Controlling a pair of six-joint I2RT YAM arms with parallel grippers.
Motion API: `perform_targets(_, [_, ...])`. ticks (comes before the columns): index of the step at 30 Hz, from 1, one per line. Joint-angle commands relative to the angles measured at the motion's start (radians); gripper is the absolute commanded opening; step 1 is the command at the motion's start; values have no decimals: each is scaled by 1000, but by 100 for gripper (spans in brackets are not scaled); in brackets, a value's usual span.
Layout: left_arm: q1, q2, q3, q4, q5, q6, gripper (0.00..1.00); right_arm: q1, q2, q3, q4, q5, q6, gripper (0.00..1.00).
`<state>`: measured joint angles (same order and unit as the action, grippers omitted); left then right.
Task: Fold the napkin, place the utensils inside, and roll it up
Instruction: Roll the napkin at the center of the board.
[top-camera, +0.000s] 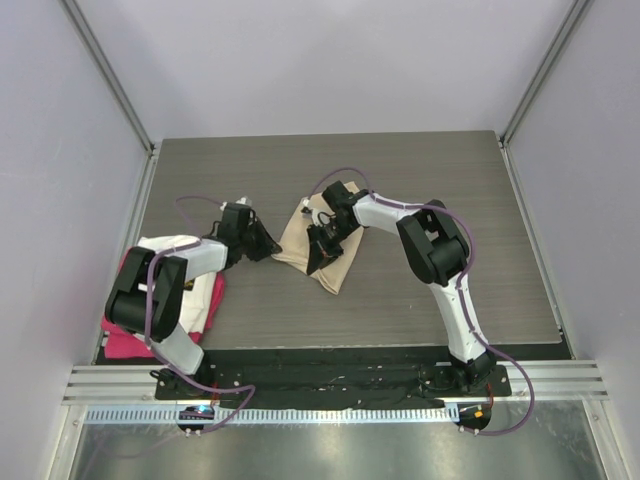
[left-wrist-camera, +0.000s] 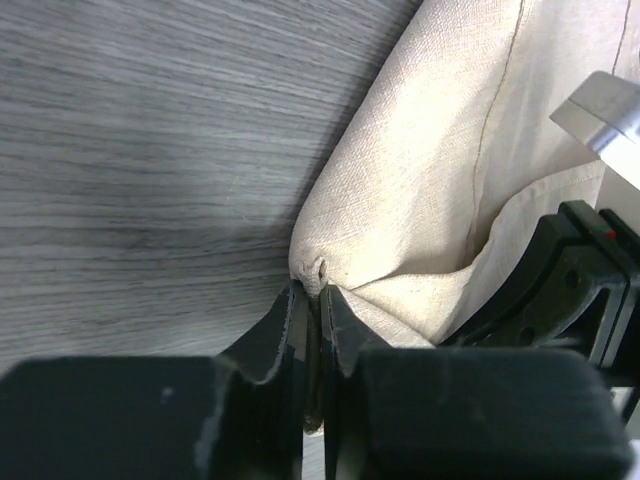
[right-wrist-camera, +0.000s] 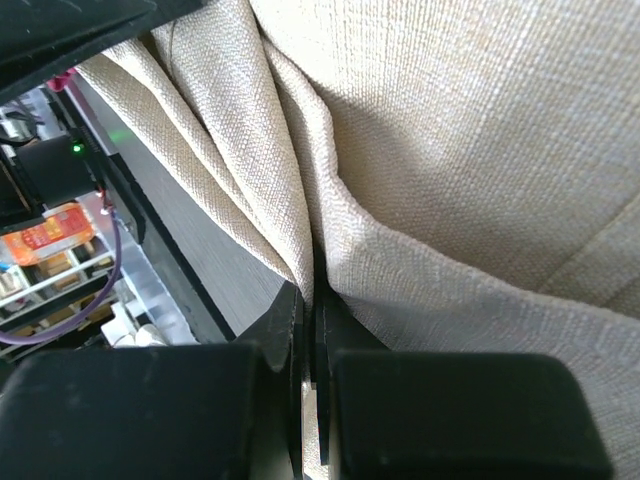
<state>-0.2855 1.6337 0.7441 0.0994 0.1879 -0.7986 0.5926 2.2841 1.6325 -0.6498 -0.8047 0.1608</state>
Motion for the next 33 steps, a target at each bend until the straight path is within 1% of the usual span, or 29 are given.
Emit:
perform_targets(1, [19,40,101,-202,42,58,0,12,-35,-36,-39,202,-46,4])
perform_targets(3, [26,61,130,-252,71,78,0,18,-86,-45,-28,232,-58,9])
perform_targets(5, [42,77,146,-277,88,85,0,35,-150,-59,-10,283,-70,20])
perform_targets(7, [58,84,152,-294,116,87,0,55,-193,-77,16,323,-90,27])
perform_targets(8, [63,92,153,-300,123,87,0,62,-216,-85,25,359,-98,34])
perform_targets(10, [68,97,162,-319,133,91,0,78,-274,-108,65,400,-127,41])
perform_targets(11, [69,100,167,-328,134,94,0,102,-290,-117,79,421,-141,52])
perform_targets(12, [69,107,173,-340,136,101,0,116,-328,-129,117,476,-151,64])
perform_targets(13, [71,110,185,-357,136,105,0,133,-345,-158,140,502,-180,68])
perform_targets(14, [71,114,190,-363,140,110,0,163,-366,-180,169,537,-190,70])
perform_targets(15, [72,118,193,-368,142,111,0,179,-383,-224,240,605,-198,74])
perform_targets(17, [72,121,201,-377,145,116,0,206,-434,-279,327,692,-213,77])
perform_targets(18, [74,123,202,-377,145,116,0,229,-448,-339,423,750,-224,79])
perform_targets(21, [80,123,205,-383,151,116,0,266,-472,-402,544,800,-253,81])
perform_targets(22, [81,123,205,-383,153,116,0,279,-468,-408,561,865,-263,81])
perform_targets(25, [83,123,210,-388,157,118,0,318,-453,-422,599,909,-314,82])
perform_targets(30, [86,117,210,-392,157,121,0,346,-428,-444,641,947,-348,82])
perform_targets(33, [86,118,209,-394,157,122,0,348,-402,-444,638,946,-359,79])
